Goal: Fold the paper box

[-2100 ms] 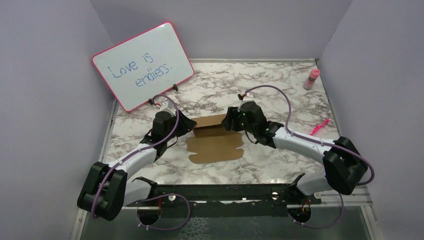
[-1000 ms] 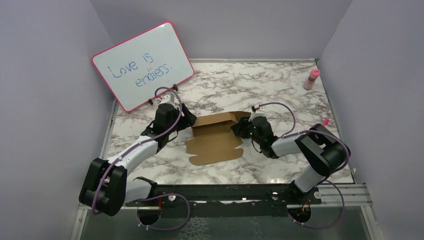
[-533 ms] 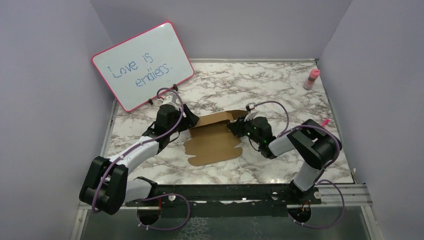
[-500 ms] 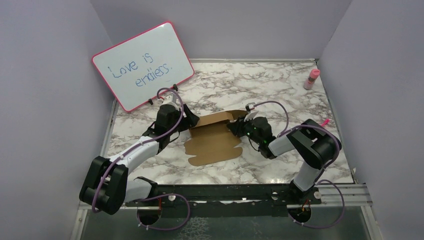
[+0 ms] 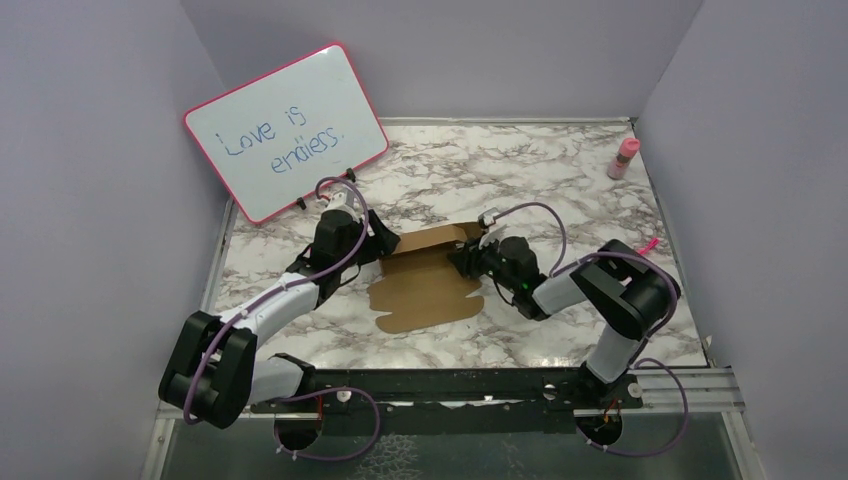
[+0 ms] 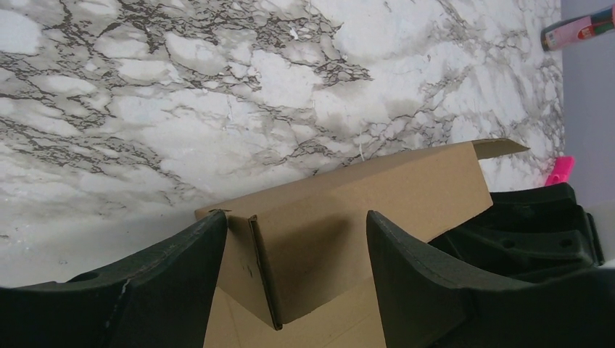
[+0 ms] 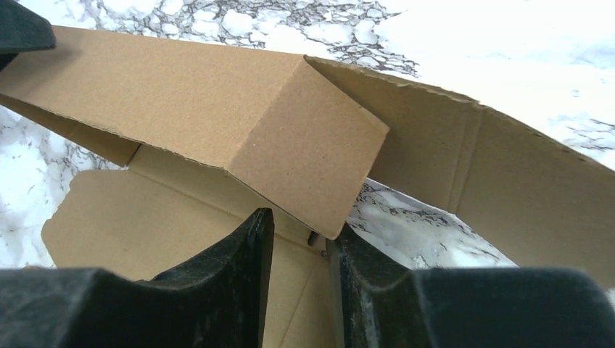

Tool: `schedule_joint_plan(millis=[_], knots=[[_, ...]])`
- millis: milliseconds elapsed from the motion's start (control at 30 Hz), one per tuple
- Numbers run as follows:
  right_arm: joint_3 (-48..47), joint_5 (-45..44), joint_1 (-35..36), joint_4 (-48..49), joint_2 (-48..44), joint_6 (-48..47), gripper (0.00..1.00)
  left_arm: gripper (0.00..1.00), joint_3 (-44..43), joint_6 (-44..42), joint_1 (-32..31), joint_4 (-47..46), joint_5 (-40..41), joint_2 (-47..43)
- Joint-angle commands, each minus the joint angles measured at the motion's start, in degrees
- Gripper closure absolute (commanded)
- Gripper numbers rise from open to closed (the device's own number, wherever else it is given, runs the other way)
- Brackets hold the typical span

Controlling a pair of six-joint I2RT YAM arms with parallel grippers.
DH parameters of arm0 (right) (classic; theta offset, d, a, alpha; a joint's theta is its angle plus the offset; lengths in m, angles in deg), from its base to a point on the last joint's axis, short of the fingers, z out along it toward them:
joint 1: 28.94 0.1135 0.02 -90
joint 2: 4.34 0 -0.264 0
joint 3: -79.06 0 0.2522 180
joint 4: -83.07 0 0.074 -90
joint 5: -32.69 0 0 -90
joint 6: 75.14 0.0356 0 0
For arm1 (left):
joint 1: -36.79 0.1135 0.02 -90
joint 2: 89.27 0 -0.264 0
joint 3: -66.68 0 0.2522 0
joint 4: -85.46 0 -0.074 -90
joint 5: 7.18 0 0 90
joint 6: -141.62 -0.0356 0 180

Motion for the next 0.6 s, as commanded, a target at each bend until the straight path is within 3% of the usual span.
schedule_joint_plan(millis=[0,333,567], knots=[[2.9,-3.9,0.3,-1.4,-5.5,-1.3,0.60,0.27,-2.4,-2.6,-0.4,2.9,2.9,-2.5],[4.7,-14.5,-0.6,-18.9,-21.7,-3.5,0.43,0.26,-8.0,-7.7,-1.5,13.9,8.9,-8.1],[4.2,-8.4,-9.7,-22.0,-26.4,-3.0,0.36,0.26,-12.1,-11.8,-12.6,18.4,16.2,-8.5]])
